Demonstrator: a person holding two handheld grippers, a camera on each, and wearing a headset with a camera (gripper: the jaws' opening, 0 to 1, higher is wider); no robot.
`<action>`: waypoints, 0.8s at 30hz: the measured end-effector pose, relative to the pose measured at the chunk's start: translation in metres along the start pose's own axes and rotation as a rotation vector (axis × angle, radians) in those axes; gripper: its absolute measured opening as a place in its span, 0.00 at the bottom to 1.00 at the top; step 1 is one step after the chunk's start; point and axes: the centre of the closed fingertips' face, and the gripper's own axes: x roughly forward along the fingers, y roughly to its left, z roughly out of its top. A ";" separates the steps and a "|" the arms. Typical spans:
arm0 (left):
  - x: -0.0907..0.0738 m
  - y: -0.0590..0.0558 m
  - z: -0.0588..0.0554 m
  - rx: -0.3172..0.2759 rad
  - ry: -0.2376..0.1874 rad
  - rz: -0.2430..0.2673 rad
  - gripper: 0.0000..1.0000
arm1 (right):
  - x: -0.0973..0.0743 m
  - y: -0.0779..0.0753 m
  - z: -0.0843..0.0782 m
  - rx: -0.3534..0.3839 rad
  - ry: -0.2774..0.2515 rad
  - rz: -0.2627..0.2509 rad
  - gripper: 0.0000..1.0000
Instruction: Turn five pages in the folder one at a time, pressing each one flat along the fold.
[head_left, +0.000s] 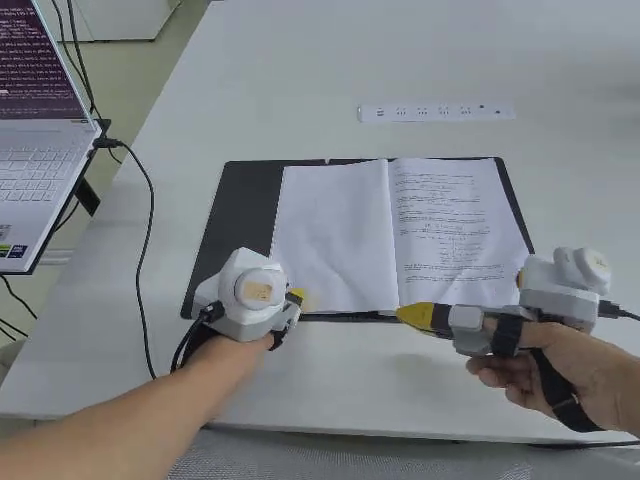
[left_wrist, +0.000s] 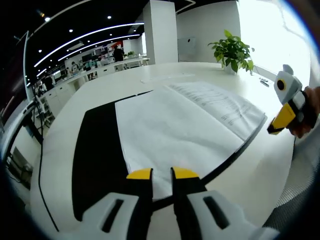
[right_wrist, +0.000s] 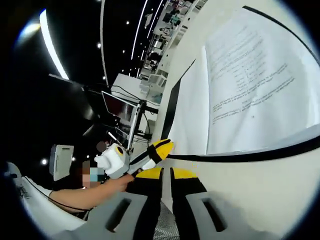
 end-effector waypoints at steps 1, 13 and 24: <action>-0.004 0.000 0.002 -0.007 -0.002 -0.003 0.15 | -0.009 0.003 0.008 -0.041 -0.037 -0.019 0.10; -0.058 0.005 0.035 -0.033 -0.083 -0.007 0.37 | -0.090 0.008 0.051 -0.490 -0.167 -0.323 0.43; -0.088 0.016 0.045 -0.033 -0.128 0.003 0.66 | -0.120 0.000 0.070 -0.638 -0.303 -0.491 0.71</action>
